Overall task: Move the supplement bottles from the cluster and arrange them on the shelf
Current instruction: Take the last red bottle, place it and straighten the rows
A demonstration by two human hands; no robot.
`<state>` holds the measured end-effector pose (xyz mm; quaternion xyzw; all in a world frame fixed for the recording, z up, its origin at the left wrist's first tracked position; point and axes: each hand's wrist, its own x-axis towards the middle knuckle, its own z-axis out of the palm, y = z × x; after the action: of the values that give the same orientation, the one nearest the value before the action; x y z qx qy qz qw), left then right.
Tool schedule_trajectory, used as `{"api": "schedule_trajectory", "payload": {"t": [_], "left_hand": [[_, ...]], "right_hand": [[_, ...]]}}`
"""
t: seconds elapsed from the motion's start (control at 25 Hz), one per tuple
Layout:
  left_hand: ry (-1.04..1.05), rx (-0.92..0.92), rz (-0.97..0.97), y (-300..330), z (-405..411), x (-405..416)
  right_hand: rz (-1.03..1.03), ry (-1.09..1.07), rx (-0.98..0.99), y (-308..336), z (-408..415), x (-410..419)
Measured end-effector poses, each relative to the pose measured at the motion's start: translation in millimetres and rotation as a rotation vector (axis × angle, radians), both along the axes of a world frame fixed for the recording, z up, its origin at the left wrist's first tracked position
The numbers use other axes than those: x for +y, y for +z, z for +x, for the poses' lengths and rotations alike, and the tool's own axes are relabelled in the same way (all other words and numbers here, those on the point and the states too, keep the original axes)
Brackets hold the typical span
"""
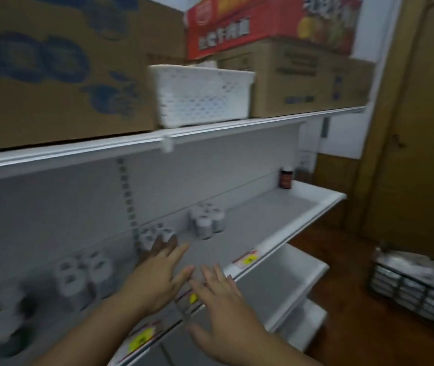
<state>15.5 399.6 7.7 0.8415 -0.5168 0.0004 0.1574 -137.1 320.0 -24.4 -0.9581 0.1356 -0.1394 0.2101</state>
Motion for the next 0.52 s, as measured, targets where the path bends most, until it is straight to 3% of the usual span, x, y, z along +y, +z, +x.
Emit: {"api": "schedule_trajectory", "payload": {"t": [0.24, 0.52], "left_hand": [[-0.138, 0.066, -0.066, -17.8, -12.2, -174.4], [-0.198, 0.213, -0.034, -40.1, 18.1, -386.8]], "right_hand": [[-0.003, -0.187, 0.049, -8.9, -44.6, -153.2], [0.051, -0.311, 0.141, 1.8, -28.8, -341.8]]}}
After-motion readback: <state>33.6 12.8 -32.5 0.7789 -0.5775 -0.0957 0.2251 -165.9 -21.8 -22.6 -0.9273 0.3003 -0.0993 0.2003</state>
